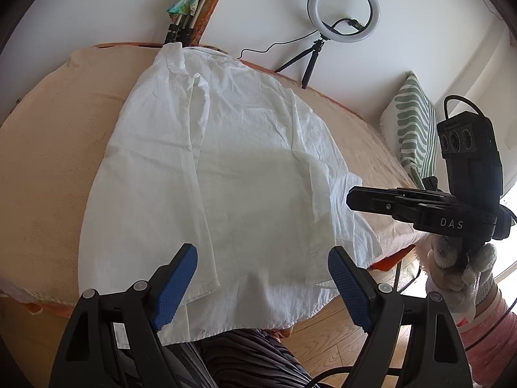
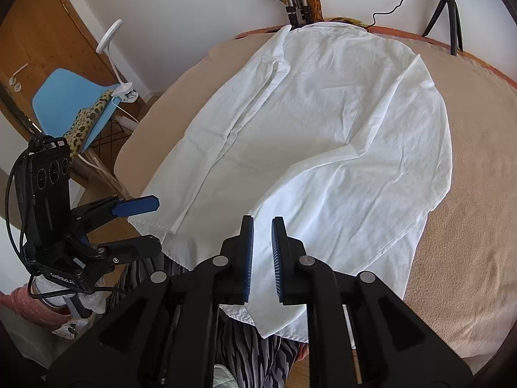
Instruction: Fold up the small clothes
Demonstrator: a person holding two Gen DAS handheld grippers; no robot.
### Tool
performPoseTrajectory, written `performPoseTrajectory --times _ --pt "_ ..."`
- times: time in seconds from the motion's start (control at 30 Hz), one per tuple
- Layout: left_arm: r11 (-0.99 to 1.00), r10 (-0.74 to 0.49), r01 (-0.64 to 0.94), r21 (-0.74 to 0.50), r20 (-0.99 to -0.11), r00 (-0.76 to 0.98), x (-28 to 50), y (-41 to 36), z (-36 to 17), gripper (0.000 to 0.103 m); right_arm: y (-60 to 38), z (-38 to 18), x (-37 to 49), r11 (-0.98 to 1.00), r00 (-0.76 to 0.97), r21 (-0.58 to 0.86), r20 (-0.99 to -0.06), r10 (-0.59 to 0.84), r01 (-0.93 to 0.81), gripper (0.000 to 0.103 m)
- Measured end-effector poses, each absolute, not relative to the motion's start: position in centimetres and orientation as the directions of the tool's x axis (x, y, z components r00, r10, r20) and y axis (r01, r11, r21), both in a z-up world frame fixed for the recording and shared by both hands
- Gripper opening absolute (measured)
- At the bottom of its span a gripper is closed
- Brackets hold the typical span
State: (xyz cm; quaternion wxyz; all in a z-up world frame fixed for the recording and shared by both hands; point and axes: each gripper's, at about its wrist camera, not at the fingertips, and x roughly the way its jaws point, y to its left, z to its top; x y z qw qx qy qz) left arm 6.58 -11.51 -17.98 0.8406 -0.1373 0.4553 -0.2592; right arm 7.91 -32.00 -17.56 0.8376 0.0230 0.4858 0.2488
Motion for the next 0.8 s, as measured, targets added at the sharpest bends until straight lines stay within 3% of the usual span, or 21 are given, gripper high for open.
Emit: performPoseTrajectory --times 0.03,0.07,0.4,0.5,0.57,0.7,0.73,0.8 --pt "0.82 -0.572 0.312 -0.48 -0.692 0.44 6.7 -11.7 -18.2 0.084 -32.4 -17.2 7.8 0.876 0.418 0.278 -0.795 0.44 -0.393 0.042" --pt "0.813 -0.582 0.314 -0.49 -0.692 0.427 6.8 -12.0 -18.5 0.084 -33.1 -16.7 7.8 0.878 0.439 0.277 -0.783 0.441 -0.39 0.046" --pt "0.766 -0.641 0.347 -0.541 -0.686 0.344 8.5 -15.8 -19.9 0.082 -41.5 -13.5 15.2 0.944 0.563 0.273 -0.757 0.33 -0.186 0.046" --pt "0.748 -0.661 0.333 -0.575 -0.69 0.294 9.1 -16.5 -20.9 0.063 -43.3 -14.9 16.8 0.943 0.531 0.309 -0.782 0.326 -0.124 0.046" --pt "0.729 -0.682 0.332 -0.599 -0.681 0.267 9.1 -16.9 -21.5 0.042 -44.2 -16.2 17.3 0.954 0.515 0.289 -0.809 0.284 -0.073 0.047" --pt "0.696 -0.715 0.338 -0.634 -0.658 0.237 8.9 -17.8 -22.1 0.026 -45.5 -19.3 18.3 0.965 0.47 0.262 -0.853 0.225 0.012 0.047" --pt "0.681 -0.73 0.333 -0.653 -0.646 0.225 8.8 -18.0 -22.1 0.016 -45.8 -20.1 18.7 0.961 0.46 0.275 -0.857 0.233 0.025 0.046" --pt "0.649 -0.76 0.308 -0.696 -0.617 0.206 8.7 -18.1 -22.2 0.007 -45.8 -21.1 19.3 0.961 0.453 0.274 -0.862 0.227 0.039 0.037"
